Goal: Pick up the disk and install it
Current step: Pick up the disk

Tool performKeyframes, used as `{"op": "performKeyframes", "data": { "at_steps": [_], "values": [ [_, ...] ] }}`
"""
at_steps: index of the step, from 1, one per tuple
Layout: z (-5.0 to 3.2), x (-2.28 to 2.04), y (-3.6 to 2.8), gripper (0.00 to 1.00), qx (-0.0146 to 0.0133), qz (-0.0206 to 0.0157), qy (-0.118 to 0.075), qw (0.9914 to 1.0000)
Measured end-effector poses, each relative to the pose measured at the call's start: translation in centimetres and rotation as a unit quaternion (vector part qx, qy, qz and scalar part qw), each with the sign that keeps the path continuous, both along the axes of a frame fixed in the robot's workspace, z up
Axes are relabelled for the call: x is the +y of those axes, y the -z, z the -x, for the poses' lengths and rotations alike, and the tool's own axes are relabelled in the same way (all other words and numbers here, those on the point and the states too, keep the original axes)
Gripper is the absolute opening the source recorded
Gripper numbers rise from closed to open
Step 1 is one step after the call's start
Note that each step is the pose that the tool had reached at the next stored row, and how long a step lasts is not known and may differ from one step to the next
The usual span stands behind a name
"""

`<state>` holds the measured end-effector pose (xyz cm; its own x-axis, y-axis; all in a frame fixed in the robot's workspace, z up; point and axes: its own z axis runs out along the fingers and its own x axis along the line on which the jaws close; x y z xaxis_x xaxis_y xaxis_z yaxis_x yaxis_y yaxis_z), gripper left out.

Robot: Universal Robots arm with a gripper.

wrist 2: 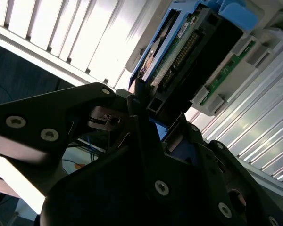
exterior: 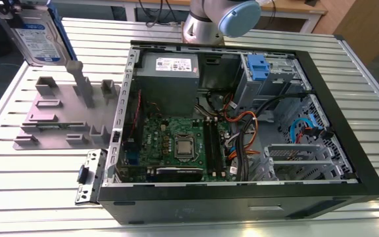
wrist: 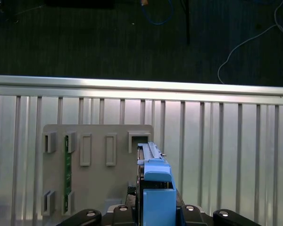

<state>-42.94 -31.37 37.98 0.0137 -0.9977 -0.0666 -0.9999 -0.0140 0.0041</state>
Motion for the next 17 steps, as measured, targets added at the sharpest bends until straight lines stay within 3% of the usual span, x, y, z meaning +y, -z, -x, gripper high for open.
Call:
{"op": "performKeyframes", "data": {
  "at_steps": [17],
  "values": [
    [0.0, 0.0, -0.43, 0.36, 0.0, -0.0021, 0.0, 1.0]
  ]
}}
